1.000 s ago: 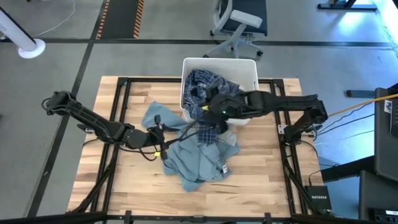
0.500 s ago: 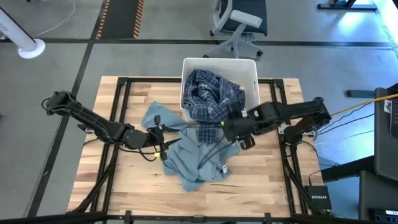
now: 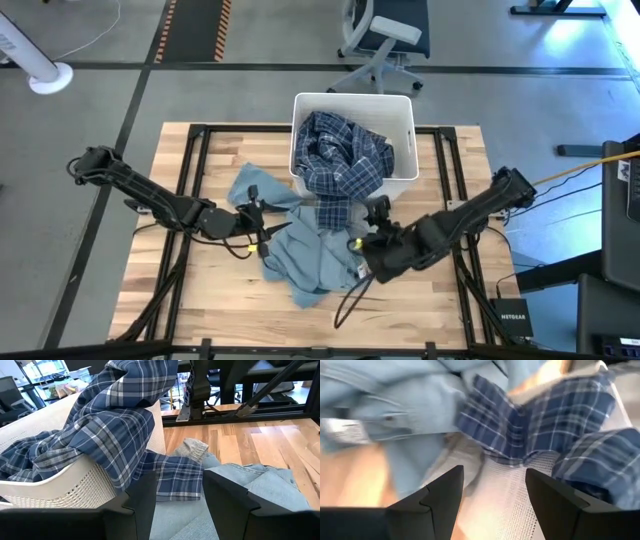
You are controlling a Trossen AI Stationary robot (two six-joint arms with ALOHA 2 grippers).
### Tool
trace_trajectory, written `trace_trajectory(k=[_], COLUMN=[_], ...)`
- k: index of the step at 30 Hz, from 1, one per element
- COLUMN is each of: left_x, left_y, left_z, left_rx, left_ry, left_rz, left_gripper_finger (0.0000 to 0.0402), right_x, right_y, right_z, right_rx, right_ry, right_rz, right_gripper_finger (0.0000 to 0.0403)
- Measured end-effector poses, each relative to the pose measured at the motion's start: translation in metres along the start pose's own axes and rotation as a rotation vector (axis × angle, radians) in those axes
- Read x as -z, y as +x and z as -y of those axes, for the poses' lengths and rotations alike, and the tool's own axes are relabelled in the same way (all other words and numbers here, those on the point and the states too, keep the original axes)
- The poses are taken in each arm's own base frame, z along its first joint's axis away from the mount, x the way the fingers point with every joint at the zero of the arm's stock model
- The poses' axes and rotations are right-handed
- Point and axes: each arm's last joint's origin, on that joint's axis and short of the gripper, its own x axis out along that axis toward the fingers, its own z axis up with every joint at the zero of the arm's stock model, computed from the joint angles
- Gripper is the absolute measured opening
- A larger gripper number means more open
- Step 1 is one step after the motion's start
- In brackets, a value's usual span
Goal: Sort clothes
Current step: Put the blue long sleeve into the white laundry bin
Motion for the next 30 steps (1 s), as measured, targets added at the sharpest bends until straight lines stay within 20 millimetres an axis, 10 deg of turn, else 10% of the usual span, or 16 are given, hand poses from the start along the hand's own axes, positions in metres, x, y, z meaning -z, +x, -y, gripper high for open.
trace_trajectory(k=[13, 23, 30], left_x=[0.0, 0.0, 0.0], left_y=[0.0, 0.0, 0.0], left_z=[0.0, 0.0, 0.0], left_rx=[0.0, 0.0, 0.0], left_ry=[0.01, 0.016, 0.017], left_rz=[0.0, 0.0, 0.0], left_gripper_finger=[0.0155, 0.0155, 0.0155], right_x=[0.042, 0.05, 0.041], right_y=[0.092, 0.127, 0.117], right_z=[-0.054, -0.041, -0.006], right_rx=[0.46, 0.462, 0.402], right_ry=[0.182, 0.217, 0.239], right_rz=[-0.056, -0.097, 0.027], right_gripper_finger=[0.0234, 0.0234, 0.0234])
